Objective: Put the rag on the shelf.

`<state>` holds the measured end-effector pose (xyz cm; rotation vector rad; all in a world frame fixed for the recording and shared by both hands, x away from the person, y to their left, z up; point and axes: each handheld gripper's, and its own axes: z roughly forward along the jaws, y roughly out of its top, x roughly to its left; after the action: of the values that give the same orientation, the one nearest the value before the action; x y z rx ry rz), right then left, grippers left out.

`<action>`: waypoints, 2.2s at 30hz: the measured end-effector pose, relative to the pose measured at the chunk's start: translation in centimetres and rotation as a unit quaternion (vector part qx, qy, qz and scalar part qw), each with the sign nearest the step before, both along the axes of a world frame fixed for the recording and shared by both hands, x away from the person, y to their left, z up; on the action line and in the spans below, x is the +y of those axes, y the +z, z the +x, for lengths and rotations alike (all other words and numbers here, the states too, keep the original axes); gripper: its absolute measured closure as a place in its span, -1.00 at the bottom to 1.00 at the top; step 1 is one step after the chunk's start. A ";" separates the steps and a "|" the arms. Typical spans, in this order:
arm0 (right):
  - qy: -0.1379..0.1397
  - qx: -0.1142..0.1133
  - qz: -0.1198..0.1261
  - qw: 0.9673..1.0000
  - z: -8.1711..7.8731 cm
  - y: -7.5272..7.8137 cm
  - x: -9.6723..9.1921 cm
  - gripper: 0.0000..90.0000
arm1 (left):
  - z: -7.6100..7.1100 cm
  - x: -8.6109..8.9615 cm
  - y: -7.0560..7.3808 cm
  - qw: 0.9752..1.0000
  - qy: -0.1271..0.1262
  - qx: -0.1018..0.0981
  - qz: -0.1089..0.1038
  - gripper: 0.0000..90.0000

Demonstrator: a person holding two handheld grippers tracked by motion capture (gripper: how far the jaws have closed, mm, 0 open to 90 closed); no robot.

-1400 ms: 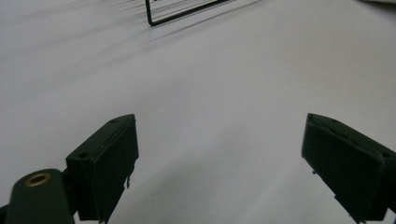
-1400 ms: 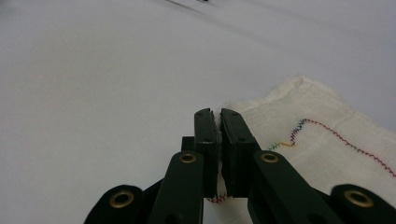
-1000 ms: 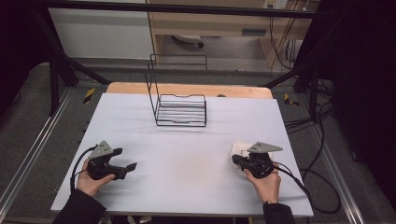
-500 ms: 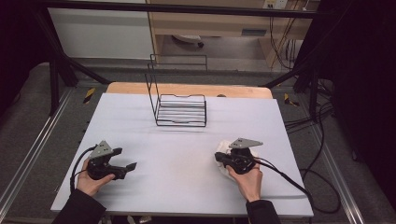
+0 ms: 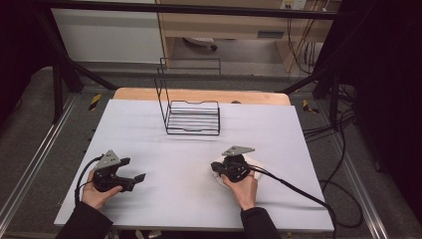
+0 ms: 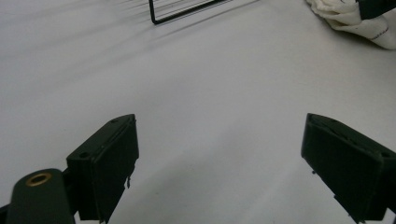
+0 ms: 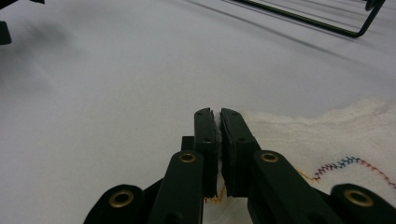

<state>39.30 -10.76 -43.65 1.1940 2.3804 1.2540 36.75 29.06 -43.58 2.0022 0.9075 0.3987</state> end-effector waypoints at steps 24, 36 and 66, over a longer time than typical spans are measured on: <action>0.012 -0.039 0.021 0.999 -0.9 1.7 -2.0 0.18 | -0.1 0.0 0.0 1.000 0.000 -0.001 0.000 -0.75; 0.024 -0.008 -0.032 0.999 -5.8 -0.3 -7.5 0.22 | -0.1 -0.2 0.0 1.000 -0.001 -0.001 0.003 -0.75; 0.065 0.020 -0.014 0.998 -6.1 0.2 -2.4 0.93 | -0.1 -0.3 0.1 1.000 0.000 -0.001 0.003 -0.75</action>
<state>33.23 -13.17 -43.40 1.0818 2.5312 1.2413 36.64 28.80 -43.50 2.0068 0.9050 0.4039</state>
